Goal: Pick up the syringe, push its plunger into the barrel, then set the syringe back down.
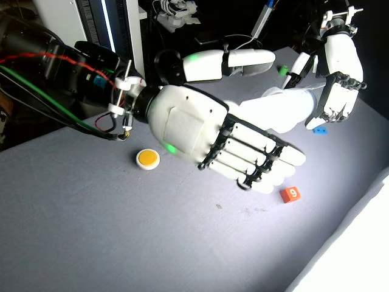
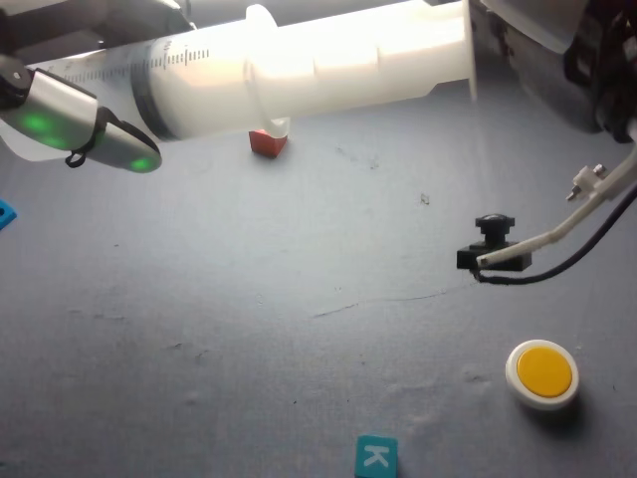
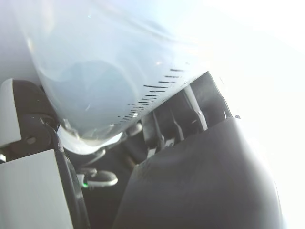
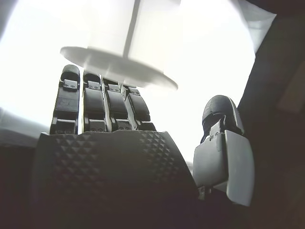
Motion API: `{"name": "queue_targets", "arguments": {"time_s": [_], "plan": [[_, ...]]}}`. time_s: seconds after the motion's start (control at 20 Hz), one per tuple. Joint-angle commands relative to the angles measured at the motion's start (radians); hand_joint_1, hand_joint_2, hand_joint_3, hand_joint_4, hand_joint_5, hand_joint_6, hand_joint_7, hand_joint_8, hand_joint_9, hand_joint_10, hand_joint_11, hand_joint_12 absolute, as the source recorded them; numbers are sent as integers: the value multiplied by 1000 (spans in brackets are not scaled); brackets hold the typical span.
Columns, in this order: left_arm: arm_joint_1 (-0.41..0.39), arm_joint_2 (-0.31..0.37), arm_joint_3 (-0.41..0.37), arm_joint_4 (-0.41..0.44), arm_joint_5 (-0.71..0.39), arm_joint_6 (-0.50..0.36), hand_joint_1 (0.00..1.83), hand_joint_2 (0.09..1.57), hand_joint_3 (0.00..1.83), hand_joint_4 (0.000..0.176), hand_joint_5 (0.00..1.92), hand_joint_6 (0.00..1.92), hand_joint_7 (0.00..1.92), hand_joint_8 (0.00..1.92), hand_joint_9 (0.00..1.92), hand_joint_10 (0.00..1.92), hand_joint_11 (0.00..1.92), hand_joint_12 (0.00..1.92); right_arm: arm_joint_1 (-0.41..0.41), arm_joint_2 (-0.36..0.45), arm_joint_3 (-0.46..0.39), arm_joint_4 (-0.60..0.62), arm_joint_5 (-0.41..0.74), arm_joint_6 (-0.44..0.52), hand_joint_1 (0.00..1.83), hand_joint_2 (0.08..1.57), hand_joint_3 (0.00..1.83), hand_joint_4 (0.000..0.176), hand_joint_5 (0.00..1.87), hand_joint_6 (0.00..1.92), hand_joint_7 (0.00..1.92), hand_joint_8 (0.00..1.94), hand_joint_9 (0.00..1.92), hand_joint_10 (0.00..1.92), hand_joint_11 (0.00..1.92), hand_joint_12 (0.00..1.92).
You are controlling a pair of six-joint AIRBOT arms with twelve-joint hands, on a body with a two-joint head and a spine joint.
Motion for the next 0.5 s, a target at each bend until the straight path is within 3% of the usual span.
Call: {"name": "queue_targets", "arguments": {"time_s": [0.0, 0.1, 0.2, 0.3, 0.35, 0.45], "plan": [[-11, 2, 8, -44, -63, -11, 1217, 1171, 0, 0, 851, 1074, 916, 1304, 844, 1331, 650, 1580, 25, 19, -13, -54, 135, 2, 0, 1063, 0, 0, 0, 0, 0, 0, 0, 0, 0, 0], [-11, 2, 9, -44, -36, -11, 1214, 1162, 0, 0, 858, 1082, 936, 1244, 868, 1256, 675, 1525, 43, 55, -48, -55, 150, 0, 0, 1062, 0, 0, 0, 0, 0, 0, 0, 0, 0, 0], [-10, 2, 9, -44, -19, -11, 1354, 1169, 2, 0, 805, 1100, 886, 1229, 818, 1403, 669, 1514, 55, 84, -75, -58, 170, 0, 0, 1062, 0, 0, 0, 0, 0, 0, 0, 0, 0, 0], [-13, 3, 6, -44, 11, -11, 1234, 1153, 0, 0, 878, 1024, 952, 1245, 886, 1294, 684, 1563, 59, 109, -92, -58, 184, -3, 0, 1063, 0, 0, 0, 0, 0, 0, 0, 0, 0, 0], [-14, 4, 4, -44, 28, -11, 1335, 1162, 3, 0, 823, 1078, 906, 1223, 833, 1386, 677, 1561, 57, 121, -101, -58, 192, -8, 0, 1058, 0, 0, 0, 0, 0, 0, 0, 0, 0, 0], [-17, 7, 0, -44, 44, -11, 1357, 1178, 3, 0, 774, 1126, 875, 1251, 806, 1437, 660, 1575, 52, 141, -123, -58, 197, -15, 0, 1061, 0, 0, 0, 0, 0, 0, 0, 0, 0, 0]]}}
